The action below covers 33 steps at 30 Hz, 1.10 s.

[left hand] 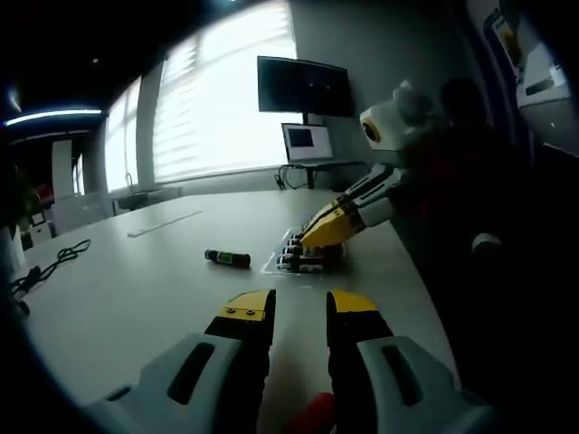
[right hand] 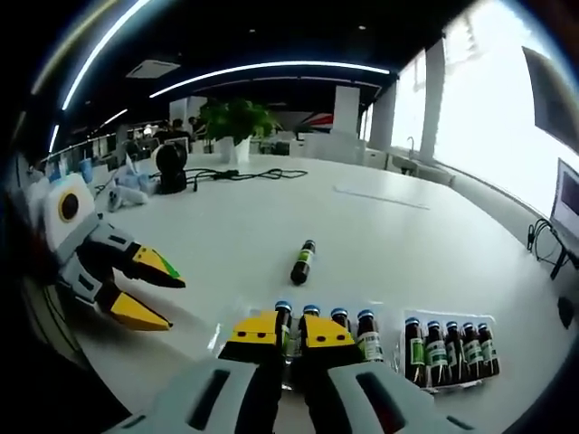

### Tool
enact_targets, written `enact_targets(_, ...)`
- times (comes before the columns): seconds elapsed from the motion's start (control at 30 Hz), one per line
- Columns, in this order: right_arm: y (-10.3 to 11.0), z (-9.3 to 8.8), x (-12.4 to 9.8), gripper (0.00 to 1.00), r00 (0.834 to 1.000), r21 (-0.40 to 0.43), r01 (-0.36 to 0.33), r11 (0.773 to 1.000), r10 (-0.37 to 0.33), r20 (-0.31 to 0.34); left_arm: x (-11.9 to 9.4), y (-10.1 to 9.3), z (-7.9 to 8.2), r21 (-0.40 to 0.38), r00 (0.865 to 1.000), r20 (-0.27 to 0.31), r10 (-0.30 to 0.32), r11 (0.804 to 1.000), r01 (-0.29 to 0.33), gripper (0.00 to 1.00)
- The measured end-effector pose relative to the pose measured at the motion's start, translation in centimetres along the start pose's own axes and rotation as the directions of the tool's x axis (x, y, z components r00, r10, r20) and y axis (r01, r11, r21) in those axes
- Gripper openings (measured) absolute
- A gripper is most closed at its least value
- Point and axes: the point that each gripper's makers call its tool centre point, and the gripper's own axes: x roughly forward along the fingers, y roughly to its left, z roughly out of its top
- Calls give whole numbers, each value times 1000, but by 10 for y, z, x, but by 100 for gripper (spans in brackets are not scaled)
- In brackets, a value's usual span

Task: Grip medicine bottles put into box

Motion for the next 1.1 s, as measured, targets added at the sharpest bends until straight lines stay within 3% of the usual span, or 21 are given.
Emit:
enact_targets(0.53, -7, 19, 24, 7, 999, -23, -1, 1000, 3, 48, 1, 0, -1, -4, 1000, -4, 0, 1000, 0, 16)
enact_targets(1.1, -11, 34, 60, 10, 999, -44, -19, 999, 20, 33, 2, -4, -1, -2, 1000, -5, -10, 1000, 10, 16)
